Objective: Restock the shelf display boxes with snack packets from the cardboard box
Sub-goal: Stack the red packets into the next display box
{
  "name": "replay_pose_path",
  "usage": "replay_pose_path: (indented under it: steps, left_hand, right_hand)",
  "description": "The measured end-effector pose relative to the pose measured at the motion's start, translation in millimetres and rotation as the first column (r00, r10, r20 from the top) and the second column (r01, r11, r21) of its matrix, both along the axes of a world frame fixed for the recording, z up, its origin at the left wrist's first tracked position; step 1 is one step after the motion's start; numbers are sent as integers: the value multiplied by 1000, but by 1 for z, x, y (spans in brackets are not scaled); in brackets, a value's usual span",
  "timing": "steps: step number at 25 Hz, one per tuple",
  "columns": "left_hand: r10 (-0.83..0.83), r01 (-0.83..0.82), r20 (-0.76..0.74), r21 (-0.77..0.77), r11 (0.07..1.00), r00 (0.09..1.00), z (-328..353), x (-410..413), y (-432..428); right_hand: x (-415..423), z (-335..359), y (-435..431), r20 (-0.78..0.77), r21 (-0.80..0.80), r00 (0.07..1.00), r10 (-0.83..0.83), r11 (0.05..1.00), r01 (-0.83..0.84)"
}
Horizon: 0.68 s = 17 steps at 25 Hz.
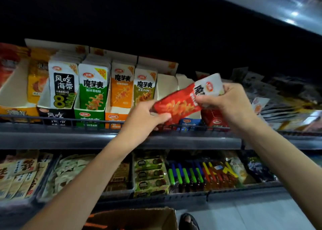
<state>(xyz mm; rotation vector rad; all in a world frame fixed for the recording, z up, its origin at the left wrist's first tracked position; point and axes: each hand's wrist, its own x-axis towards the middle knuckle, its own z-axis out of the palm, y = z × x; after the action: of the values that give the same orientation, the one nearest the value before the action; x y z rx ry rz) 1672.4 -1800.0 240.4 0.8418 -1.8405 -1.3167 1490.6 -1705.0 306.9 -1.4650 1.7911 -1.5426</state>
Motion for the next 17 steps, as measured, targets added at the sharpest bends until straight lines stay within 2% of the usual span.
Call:
replay_pose_path:
  steps: [1,2,3,4,6,9,13,17]
  left_hand:
    - [167,-151,51,-232,961,985,-1,-3,-3]
    - [303,-225,114,-442,868,946,-2,-6,-6]
    - [390,-215,183,-593,776,902,-5,-8,-9]
    - [429,-160,252,-675,720,868,-9,-11,-12]
    - [437,-43,359,-731,681,825,-18,-18,-15]
    - [449,31,441,-740,672,777,-26,-26,-20]
    - [434,5,424,-720,694,795,-28,-28,-22]
    - [406,-18,400,-694,720,822,-28,-29,-22]
  right_hand:
    - [-8,3,-6,28,-73,998,-54,996,56]
    - [-15,6,-12,40,-122,994,-99,987,104]
    - [-22,7,-21,35,-150,989,-142,978,145]
    - [-26,7,-30,12,-163,983,-182,970,181]
    - [-33,4,-48,-96,-160,958,-270,954,253]
    - [-32,3,-67,-297,-157,887,-353,935,319]
    - [-23,4,-84,-523,-112,770,-365,925,362]
    - [-14,1,-113,-675,28,692,-255,929,370]
